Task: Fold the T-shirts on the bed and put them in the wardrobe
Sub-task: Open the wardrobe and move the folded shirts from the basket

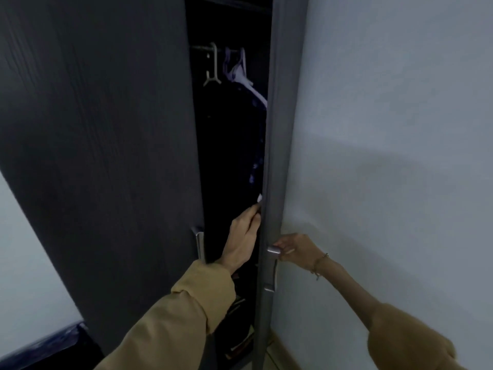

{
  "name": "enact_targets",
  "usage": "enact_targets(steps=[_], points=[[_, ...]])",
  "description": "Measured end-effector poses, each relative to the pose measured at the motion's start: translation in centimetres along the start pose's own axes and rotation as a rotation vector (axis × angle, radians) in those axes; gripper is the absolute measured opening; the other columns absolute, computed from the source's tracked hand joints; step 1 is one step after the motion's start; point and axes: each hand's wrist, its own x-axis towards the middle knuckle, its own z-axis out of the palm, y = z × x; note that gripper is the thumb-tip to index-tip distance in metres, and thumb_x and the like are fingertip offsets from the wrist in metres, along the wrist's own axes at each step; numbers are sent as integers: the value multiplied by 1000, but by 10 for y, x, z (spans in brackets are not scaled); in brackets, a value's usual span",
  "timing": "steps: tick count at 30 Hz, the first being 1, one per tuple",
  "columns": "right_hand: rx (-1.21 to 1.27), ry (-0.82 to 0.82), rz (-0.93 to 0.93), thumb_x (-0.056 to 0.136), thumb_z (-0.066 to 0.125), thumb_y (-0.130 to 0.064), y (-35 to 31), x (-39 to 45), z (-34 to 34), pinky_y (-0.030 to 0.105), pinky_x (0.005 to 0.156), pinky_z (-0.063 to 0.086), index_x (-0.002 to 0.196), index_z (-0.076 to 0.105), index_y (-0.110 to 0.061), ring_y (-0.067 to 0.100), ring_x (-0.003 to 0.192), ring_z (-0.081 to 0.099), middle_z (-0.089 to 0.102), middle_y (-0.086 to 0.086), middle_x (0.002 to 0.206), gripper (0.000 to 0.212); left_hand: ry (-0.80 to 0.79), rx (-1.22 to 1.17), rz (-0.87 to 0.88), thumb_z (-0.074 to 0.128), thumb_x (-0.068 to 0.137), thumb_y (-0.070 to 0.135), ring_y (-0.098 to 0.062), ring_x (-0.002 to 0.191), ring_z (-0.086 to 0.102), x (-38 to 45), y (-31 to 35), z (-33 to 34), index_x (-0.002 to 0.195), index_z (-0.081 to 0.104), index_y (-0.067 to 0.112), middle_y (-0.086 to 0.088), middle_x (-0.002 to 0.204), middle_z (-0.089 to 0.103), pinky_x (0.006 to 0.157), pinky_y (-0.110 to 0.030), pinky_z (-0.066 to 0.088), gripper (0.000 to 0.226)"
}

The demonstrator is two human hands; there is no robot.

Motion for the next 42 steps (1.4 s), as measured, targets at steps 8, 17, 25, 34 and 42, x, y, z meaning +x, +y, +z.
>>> enact_targets(steps=[8,17,25,34,42], points=[[417,158,-112,96,50,-11,5,-44,-41,22,108,33,143,32,-13,7,125,44,43,-8,135,50,-246,-171,-107,26,90,68,1,143,12,-1,5,62,144,8,47,18,157,11,119,-30,12,61],[231,681,5,97,47,-20,25,-48,-95,46,76,52,106,53,5,33,85,65,66,20,96,27,-342,108,-43,36,100,40,-15,144,3,18,24,138,134,-14,53,4,156,-4,118,-39,12,62],[220,725,136,99,42,-20,65,-43,-130,47,81,52,110,49,4,35,91,62,63,22,103,27,-457,443,17,36,100,36,-23,144,-18,44,12,184,128,-34,49,1,153,-31,118,-51,5,76],[97,822,217,98,46,-18,94,-28,-148,15,57,43,95,53,-2,25,74,58,64,22,91,18,-511,484,93,42,100,23,-23,144,-18,59,7,201,138,-29,36,-1,150,-37,116,-40,-4,82],[-282,1145,28,89,59,-5,80,-35,-137,35,57,55,108,56,0,25,78,62,61,15,99,19,-428,563,178,49,96,17,-20,145,-7,62,-4,194,142,-24,36,-1,156,-22,120,-39,12,88]])
